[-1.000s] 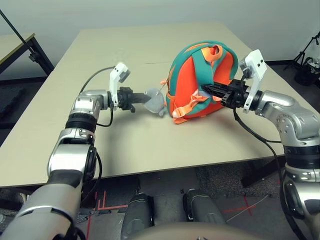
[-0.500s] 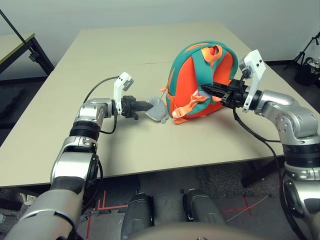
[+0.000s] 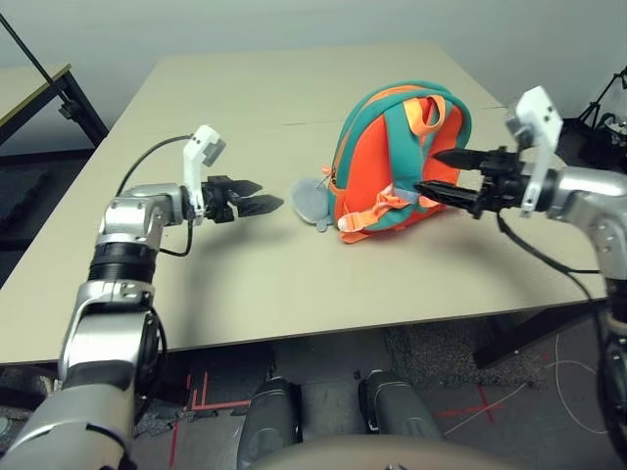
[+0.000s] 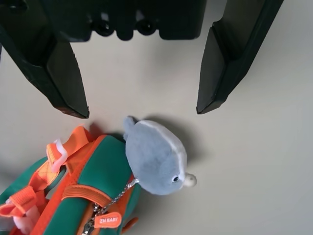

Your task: Put the pencil case into the backpack and zip it.

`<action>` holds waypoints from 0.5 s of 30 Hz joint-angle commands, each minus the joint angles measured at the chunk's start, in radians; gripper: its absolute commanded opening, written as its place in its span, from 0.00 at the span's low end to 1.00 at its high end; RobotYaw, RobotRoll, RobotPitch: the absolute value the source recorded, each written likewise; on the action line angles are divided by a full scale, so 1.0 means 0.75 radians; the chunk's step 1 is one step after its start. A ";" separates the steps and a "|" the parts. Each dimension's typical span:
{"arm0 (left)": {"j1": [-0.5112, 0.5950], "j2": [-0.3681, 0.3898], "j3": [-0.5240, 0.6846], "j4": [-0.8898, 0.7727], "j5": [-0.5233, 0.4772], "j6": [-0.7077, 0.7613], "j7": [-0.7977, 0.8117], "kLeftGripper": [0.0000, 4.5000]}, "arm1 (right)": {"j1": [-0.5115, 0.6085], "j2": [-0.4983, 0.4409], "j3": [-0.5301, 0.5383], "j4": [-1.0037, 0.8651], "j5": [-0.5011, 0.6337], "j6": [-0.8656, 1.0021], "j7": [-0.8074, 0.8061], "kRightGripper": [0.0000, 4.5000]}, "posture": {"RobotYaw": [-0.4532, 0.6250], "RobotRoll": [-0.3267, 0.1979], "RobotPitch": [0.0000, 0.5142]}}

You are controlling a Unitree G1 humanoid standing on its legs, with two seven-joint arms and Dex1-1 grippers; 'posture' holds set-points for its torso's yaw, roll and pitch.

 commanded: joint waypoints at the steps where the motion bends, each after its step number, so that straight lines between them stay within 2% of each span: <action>1: 0.086 0.084 0.106 -0.170 -0.077 0.091 0.055 1.00 | -0.014 -0.081 -0.043 0.146 -0.042 -0.047 0.043 0.99 | 0.32 0.62 0.00; 5: 0.165 0.106 0.223 -0.238 -0.078 0.019 0.201 1.00 | -0.073 -0.047 -0.065 0.404 -0.129 -0.168 -0.057 0.99 | 0.34 0.62 0.01; 9: 0.169 -0.013 0.404 -0.095 -0.011 -0.240 0.585 1.00 | -0.209 0.114 -0.072 0.820 -0.296 -0.413 -0.345 0.99 | 0.36 0.62 0.01; 15: 0.221 -0.160 0.434 0.019 0.063 -0.526 0.895 1.00 | -0.342 0.241 -0.119 1.274 -0.398 -0.737 -0.583 0.99 | 0.38 0.62 0.01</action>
